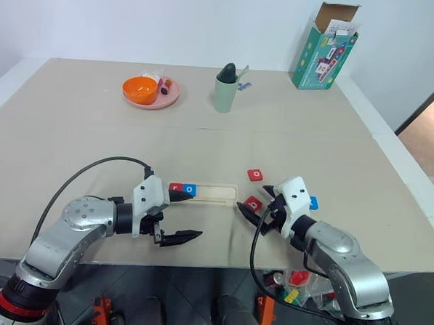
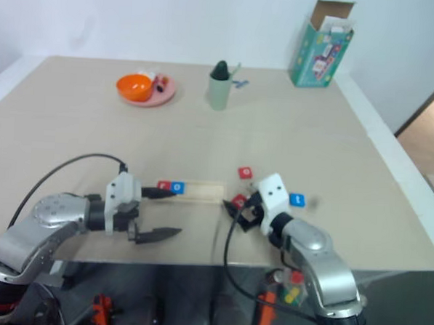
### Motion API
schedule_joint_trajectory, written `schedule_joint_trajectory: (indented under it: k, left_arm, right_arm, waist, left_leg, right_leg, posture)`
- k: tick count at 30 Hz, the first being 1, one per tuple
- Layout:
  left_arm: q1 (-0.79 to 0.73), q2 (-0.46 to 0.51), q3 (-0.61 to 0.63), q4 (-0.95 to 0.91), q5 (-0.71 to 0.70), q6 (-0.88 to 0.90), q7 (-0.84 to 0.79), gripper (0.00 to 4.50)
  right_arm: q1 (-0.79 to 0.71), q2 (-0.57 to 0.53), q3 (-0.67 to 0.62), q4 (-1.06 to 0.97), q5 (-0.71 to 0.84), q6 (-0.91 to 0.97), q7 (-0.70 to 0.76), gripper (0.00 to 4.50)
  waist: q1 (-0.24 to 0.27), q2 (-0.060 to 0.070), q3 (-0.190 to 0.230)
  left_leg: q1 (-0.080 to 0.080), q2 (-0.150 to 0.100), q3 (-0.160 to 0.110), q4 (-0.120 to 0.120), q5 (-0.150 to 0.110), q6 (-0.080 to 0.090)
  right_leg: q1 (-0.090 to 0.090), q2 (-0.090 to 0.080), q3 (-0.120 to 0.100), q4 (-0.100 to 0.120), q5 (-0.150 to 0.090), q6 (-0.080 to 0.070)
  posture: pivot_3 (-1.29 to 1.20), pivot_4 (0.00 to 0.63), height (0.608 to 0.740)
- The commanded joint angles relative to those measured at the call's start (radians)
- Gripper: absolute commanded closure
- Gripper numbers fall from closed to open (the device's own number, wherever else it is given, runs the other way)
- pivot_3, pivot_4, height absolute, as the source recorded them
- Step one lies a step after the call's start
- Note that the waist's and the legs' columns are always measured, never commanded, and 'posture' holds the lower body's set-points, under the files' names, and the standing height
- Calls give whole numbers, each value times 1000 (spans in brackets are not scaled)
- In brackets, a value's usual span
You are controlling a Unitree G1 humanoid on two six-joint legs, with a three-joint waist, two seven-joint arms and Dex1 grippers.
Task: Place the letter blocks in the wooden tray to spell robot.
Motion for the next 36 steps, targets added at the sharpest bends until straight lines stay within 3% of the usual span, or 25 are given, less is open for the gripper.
schedule_joint_trajectory:
  k: [1, 8, 9, 17, 27, 36]
  left_arm:
    - [-6, 10, 6, -13, 4, -24, -5, 0]
    - [1, 3, 12, -17, 2, -31, -3, 0]
    - [2, 2, 12, -17, 2, -34, -3, 0]
    - [-3, 2, 8, -13, 5, -43, -6, 0]
    - [14, 17, -20, -3, 36, -67, -27, 0]
    - [6, 13, -23, 1, 40, -63, -29, 0]
  right_arm:
    - [11, -5, -7, 16, -14, -45, 1, 34]
    - [20, 8, -3, 51, -20, -71, 1, 34]
    - [18, 12, -1, 53, -19, -73, 0, 568]
    - [35, 24, 13, 43, -30, -81, -6, 3253]
    - [178, 55, -14, -186, -16, 66, -125, 3287]
    - [77, 167, -39, -220, -61, 293, -328, 3287]
  waist:
    - [0, 0, 0]
    - [0, 0, 0]
    - [0, 0, 0]
    - [0, 0, 0]
    - [0, 0, 0]
    - [1, -1, -1]
  left_leg:
    - [0, 0, 0, 0, 0, 0]
    - [-1, 0, 0, 0, 0, 0]
    - [-1, 0, 0, 0, 0, 0]
    - [-1, 0, 0, 0, 0, 0]
    - [-2, 0, 0, 0, 0, 0]
    - [-2, 0, 0, 1, 0, 0]
  right_leg:
    - [0, 0, 0, 0, 0, 0]
    - [0, 0, 0, -1, 1, 1]
    - [0, 0, 0, -2, 1, 1]
    - [0, 0, 0, -2, 1, 1]
    - [0, 0, 0, -4, 1, 1]
    - [1, 0, 1, -5, 2, 2]
  posture:
    - [0, 150, 740]
    - [0, 150, 740]
    - [0, 150, 740]
    - [0, 150, 740]
    - [0, 150, 740]
    - [0, 150, 740]
